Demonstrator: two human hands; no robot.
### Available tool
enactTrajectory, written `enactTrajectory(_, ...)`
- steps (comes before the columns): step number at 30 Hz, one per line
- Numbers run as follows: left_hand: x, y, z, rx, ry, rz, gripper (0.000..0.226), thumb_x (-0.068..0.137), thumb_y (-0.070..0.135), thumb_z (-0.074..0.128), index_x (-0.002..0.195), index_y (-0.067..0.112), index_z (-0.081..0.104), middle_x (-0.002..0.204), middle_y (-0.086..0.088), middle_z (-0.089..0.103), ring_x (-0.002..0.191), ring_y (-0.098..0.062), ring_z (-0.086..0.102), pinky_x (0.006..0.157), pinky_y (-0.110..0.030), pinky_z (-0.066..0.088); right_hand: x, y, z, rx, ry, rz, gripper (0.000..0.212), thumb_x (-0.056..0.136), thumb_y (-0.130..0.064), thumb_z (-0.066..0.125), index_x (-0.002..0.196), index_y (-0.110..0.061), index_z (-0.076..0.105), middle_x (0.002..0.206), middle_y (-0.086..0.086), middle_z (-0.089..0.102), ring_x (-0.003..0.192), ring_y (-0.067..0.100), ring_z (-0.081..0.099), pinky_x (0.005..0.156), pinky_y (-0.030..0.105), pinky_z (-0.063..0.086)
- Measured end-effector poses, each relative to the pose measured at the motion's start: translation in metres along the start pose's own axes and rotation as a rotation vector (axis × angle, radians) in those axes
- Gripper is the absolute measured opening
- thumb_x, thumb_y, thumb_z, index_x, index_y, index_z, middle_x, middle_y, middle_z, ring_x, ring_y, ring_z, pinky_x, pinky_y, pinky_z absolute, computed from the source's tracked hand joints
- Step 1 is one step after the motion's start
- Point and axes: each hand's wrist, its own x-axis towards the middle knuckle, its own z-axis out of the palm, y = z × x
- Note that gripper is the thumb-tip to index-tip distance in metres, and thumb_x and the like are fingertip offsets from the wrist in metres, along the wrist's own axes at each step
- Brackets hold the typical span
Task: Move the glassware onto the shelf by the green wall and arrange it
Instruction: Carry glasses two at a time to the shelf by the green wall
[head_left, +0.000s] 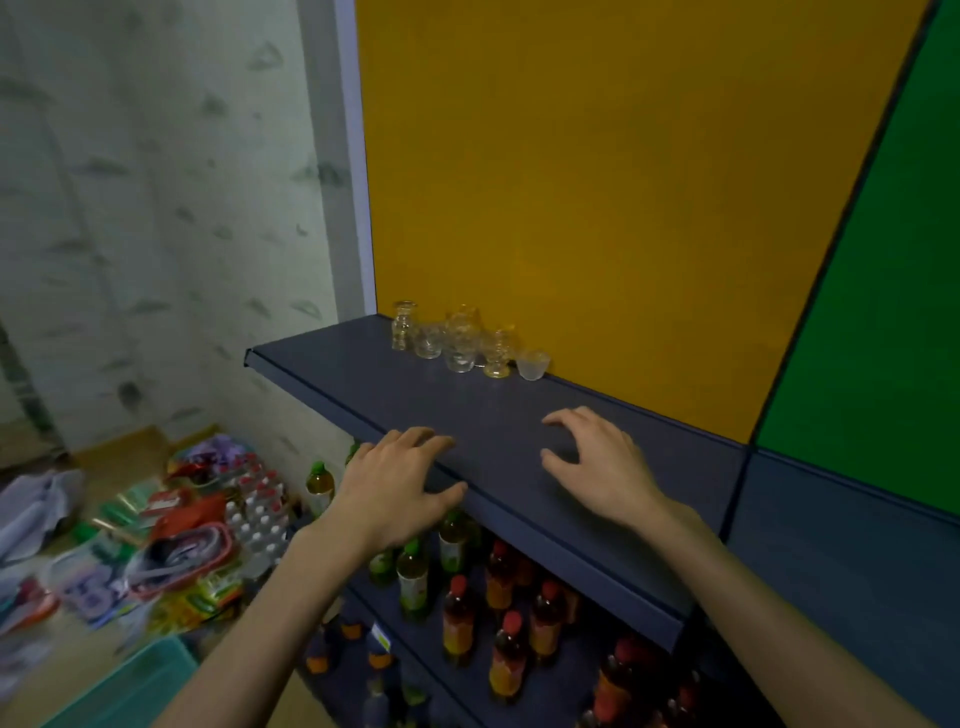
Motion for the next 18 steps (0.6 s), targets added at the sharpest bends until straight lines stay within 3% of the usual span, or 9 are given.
enactTrajectory(7,0.090,-0.064,-0.001,0.033,0.001,0.027,0.066,0.092,0.068,0.041,0.149,0.036,0.039,0.156,0.006,0.039,0.137,-0.022,0.044,0.106,-0.045,0.040,0.090,-0.001,0.028,0.016,0.004,0.087,0.042,0.093,-0.043,0.060,0.132,-0.031,0.053,0.136,-0.010,0.051,0.123,0.014,0.053,0.091,0.035,0.045)
enactTrajectory(18,0.223,-0.149,0.000,0.032,0.085,0.136,0.064,0.092,0.064,0.045,0.148,0.032,0.043,0.149,0.005,0.048,0.133,-0.023,0.047,0.103,-0.044,0.040,0.185,-0.010,0.060,0.003,0.131,0.151,0.033,0.092,-0.036,0.063,0.123,-0.030,0.058,0.120,-0.011,0.054,0.114,0.014,0.053,0.087,0.032,0.043)
